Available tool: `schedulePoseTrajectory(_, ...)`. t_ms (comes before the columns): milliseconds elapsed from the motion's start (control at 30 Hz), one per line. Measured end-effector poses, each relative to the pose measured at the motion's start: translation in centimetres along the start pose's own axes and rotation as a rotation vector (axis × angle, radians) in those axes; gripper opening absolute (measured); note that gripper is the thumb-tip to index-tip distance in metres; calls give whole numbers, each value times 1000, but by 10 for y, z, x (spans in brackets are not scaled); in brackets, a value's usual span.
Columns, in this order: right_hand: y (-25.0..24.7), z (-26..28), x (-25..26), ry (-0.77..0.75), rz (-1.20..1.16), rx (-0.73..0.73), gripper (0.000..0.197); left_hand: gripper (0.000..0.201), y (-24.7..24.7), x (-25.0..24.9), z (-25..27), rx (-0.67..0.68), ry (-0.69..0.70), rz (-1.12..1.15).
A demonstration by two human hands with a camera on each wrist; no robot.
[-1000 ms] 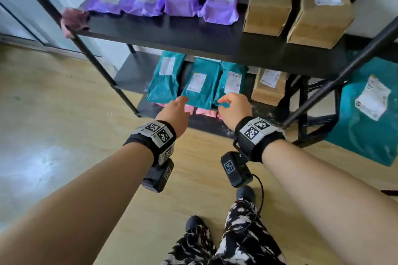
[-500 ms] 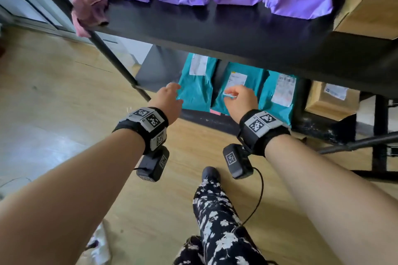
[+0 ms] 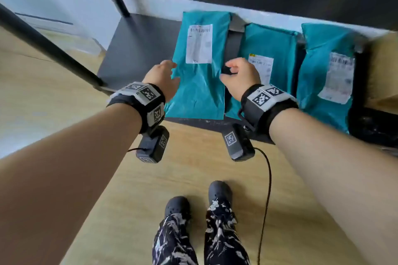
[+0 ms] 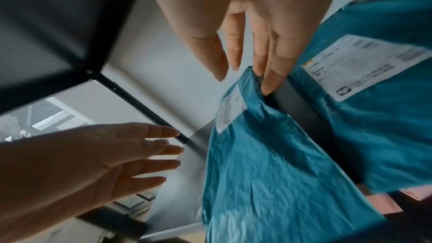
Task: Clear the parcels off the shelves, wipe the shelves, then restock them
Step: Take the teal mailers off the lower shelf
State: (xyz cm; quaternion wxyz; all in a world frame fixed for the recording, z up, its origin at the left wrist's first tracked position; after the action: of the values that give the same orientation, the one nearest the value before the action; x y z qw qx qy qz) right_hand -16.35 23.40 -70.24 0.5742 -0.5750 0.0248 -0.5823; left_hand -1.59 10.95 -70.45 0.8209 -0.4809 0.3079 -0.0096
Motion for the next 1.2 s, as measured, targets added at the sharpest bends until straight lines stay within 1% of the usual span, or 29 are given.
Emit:
schedulePoseTrajectory(167, 36, -55, -4, -2, -25, 19, 57, 50, 29, 12, -73, -19, 7, 9)
schedulePoseTrajectory(267, 49, -75, -2, -21, -2, 34, 60, 51, 38, 12, -102, -14, 27, -2)
schedulePoseTrajectory(400, 56, -86, 0, -42, 11, 9, 50, 46, 38, 12, -115, -64, 42, 66)
schedulePoseTrajectory(533, 55, -76, 4, -52, 77, 3, 57, 43, 29, 16, -105, -81, 37, 104)
schedulePoseTrajectory(667, 48, -45, 14, -48, 39, 7, 56, 41, 17, 17, -77, -48, 38, 98)
schedulePoseTrajectory(800, 26, 3, 23, -50, 7, -12, 54, 40, 0, 11, -31, -11, 42, 118)
schedulePoseTrajectory(967, -7, 84, 29, 12, -16, -11, 54, 40, -22, -4, 43, 84, 33, 108)
schedulePoseTrajectory(1100, -34, 156, 25, 85, -21, 9, 55, 41, -31, -23, 110, 171, 67, 87)
schedulePoseTrajectory(1200, -59, 203, 19, 115, -13, -13, 54, 40, -33, -40, 156, 218, 90, 89)
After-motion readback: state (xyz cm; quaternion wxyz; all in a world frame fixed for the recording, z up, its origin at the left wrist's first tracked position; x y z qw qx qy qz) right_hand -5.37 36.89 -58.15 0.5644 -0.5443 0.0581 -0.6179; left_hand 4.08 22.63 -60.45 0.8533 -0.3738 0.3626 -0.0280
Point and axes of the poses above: each hand's wrist, its own z-axis away from the middle knuckle, its own y-axis out of the palm, x = y × z, the point moved 4 cm from there along -z, towards the middle knuckle, and after that the axes turned 4 degrees about z, right-handed, at the moved point
